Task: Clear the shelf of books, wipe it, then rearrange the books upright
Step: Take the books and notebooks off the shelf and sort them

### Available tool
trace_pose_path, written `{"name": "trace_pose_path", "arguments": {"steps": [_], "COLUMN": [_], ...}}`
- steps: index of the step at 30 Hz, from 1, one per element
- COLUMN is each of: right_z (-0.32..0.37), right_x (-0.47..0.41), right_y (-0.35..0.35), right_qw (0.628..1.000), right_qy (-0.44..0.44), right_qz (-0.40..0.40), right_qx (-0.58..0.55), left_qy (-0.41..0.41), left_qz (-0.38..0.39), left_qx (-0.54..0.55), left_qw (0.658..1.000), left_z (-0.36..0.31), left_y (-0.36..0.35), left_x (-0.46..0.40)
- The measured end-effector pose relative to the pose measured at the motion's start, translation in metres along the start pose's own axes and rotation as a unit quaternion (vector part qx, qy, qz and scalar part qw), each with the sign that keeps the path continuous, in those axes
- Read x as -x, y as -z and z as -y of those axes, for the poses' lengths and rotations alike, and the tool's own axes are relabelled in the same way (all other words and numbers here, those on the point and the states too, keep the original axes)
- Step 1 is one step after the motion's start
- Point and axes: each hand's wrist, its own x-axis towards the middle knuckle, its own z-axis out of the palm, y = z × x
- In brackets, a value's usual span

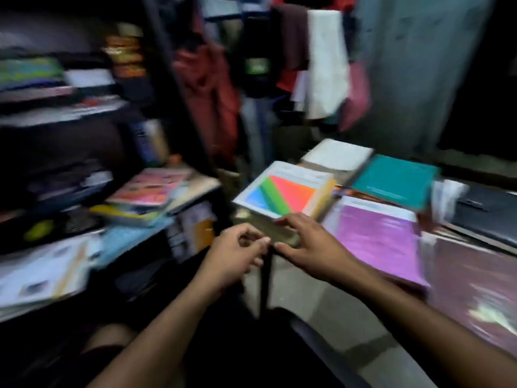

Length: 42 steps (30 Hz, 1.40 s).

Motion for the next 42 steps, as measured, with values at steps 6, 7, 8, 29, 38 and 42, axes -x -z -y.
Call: {"name": "trace_pose_path", "arguments": {"steps": [6, 7, 8, 29, 38, 42], "right_z": [0.118, 0.134, 0.148, 0.104, 0.037, 0.027], "right_x": [-0.103, -0.116, -0.127, -0.209, -0.157, -0.166], "right_y": [-0.128, -0.148, -0.165, -0.249, -0.269, -0.273], "right_qw": [0.981, 0.978, 0.976, 0.985, 0.937, 0.94], "right_qy": [0.11, 0.129, 0.145, -0.024, -0.09, -0.091], "right_qz": [0.117, 0.132, 0.145, -0.08, 0.044, 0.054], "right_qx": [-0.103, -0.093, -0.072, -0.151, -0.333, -0.325], "left_qy": [0.051, 0.076, 0.103, 0.05, 0.195, 0.169], "left_qz": [-0.324, -0.356, -0.376, -0.318, -0.189, -0.21], "left_qx": [-0.208, -0.258, -0.318, -0.367, -0.379, -0.347], "left_qw": [0.922, 0.895, 0.864, 0.873, 0.885, 0.898], "left_z": [0.08, 0.096, 0.111, 0.132, 0.132, 0.146], "left_y": [0.198, 0.226, 0.251, 0.301, 0.314, 0.313], "left_x": [0.044, 0.056, 0.068, 0.003, -0.119, -0.114]}}
